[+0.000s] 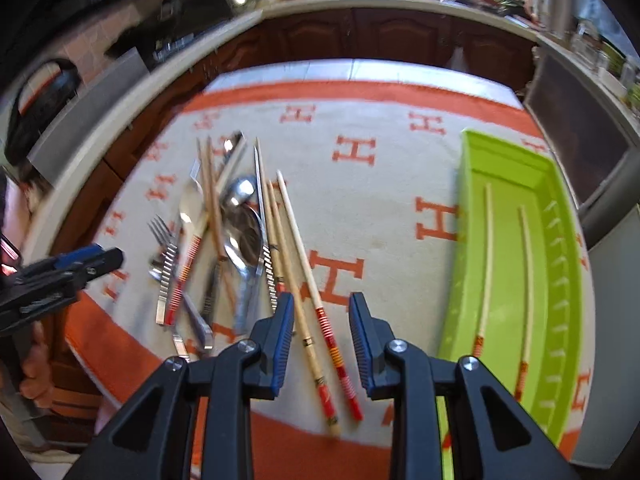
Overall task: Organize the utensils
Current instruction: 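Grasp another red-banded chopstick from the pile with the right tool, then lay the chopstick in the green tray with the right tool while the left tool grasps a chopstick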
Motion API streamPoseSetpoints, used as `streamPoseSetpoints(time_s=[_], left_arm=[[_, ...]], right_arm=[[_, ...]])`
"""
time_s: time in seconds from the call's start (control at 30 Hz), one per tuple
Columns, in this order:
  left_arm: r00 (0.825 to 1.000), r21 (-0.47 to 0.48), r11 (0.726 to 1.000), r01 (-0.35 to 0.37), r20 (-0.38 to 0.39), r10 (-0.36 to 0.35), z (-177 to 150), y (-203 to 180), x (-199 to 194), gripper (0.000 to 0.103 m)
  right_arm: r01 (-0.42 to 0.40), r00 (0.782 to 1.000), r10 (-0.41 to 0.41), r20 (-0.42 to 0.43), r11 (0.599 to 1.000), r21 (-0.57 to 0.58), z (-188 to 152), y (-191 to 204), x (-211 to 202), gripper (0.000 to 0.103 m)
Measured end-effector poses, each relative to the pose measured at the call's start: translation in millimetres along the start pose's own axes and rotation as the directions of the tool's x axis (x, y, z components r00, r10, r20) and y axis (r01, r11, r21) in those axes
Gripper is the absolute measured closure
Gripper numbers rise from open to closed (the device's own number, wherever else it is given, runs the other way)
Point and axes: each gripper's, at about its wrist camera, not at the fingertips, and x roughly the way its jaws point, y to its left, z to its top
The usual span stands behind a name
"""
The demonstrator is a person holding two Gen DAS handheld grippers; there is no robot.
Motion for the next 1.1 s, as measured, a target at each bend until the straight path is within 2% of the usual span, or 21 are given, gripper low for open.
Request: streamPoseSetpoints(time_s=[0.13,0.3,0.5,0.57,0.67,0.8,0.97,1.1], left_arm=[[0.999,0.015,1.0,0.015,-0.033,-0.014,-1,-5,16,0.054],[0.997,0.035,0.998,0.044,-0.058,-0.042,0,-13,30,0.054],[0.995,0.076,0.994,0.082,-0.066,-0.077,3,-31,37,0.054],[0.994,0.094,0.991,0.094,-0.066,-0.088,4,-39,38,0.054],[0.992,0.116,0.987,0.11,-0.068,-0.103,4,-51,37,0.054],[0.991,0.154,0.98,0.127,-0.07,-0.118,4,-68,34,0.054],[0.987,0.176,0.972,0.153,-0.075,-0.142,8,-89,32,0.054],[0.981,0.169,0.968,0.187,-0.082,-0.175,12,-99,31,0.054]], right_arm=[[-0.008,0.997,0.006,-0.082,0.999,-0.032,0,1,28,0.084],[0.003,0.993,-0.015,-0.121,0.995,-0.098,-3,9,44,0.089],[0.032,0.994,-0.049,-0.098,0.986,-0.163,3,18,50,0.089],[0.051,0.995,-0.066,-0.077,0.983,-0.174,5,19,52,0.095],[0.038,0.997,-0.046,-0.065,0.993,-0.114,8,10,51,0.098],[-0.01,0.999,0.011,-0.033,1.0,0.019,7,-10,45,0.098],[-0.083,0.996,0.079,0.039,0.987,0.134,1,-32,19,0.098],[-0.122,0.991,0.108,0.082,0.976,0.18,-3,-43,-2,0.098]])
